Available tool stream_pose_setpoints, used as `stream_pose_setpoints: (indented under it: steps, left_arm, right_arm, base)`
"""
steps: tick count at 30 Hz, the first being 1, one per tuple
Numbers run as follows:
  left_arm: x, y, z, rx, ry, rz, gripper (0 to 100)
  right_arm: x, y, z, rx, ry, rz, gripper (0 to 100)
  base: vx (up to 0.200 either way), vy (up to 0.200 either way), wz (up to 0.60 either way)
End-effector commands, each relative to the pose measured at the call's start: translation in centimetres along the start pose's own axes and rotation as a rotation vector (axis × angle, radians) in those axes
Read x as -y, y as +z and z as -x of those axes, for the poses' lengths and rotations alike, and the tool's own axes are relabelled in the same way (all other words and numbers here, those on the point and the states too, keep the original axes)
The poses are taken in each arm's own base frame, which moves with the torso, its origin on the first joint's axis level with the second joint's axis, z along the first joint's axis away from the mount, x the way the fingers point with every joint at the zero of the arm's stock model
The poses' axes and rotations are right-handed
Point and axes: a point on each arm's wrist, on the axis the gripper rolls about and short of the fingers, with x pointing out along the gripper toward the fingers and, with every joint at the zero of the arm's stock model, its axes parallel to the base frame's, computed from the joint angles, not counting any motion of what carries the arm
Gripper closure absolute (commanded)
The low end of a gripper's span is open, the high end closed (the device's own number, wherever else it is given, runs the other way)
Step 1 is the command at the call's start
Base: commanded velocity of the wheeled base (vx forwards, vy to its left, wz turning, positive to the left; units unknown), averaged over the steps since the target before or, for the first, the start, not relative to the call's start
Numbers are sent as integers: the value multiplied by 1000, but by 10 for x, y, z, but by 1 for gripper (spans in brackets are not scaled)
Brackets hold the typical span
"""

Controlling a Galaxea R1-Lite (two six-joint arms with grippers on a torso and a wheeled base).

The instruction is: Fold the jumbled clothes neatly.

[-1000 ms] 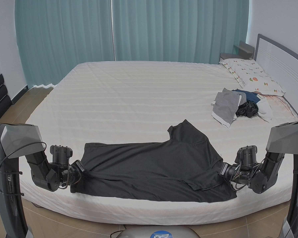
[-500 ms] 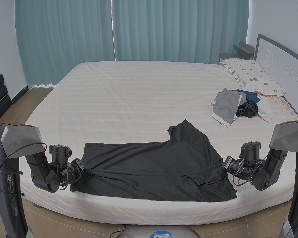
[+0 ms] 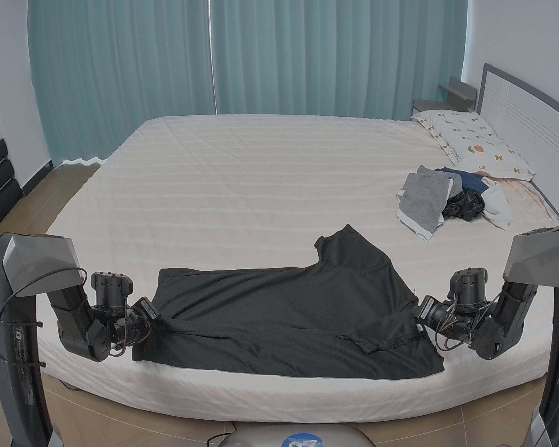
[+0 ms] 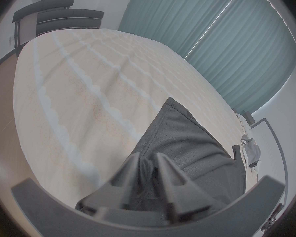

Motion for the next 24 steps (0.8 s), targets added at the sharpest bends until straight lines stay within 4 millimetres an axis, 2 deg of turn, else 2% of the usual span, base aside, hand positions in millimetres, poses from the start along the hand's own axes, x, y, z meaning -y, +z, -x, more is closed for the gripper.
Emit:
stream_pose_setpoints:
  steps: [1, 5, 10, 14, 24]
  left_arm:
    - [0, 1, 1, 1, -1, 2, 0]
    - [-1, 4, 2, 10, 0, 2, 0]
    - [-1, 22, 17, 64, -15, 32, 0]
    - [-2, 23, 21, 65, -13, 36, 0]
    - [-1, 23, 20, 55, -29, 40, 0]
  right_arm:
    - [1, -7, -3, -23, -6, 12, 0]
    - [-1, -4, 0, -15, 1, 11, 0]
    - [-5, 7, 14, 14, 13, 3, 0]
    - [-7, 10, 19, 25, 22, 2, 0]
    - [-10, 11, 20, 30, 35, 3, 0]
  base:
    - [0, 0, 0]
    - [0, 0, 0]
    - [0, 0, 0]
    - [0, 0, 0]
    - [200, 0, 0]
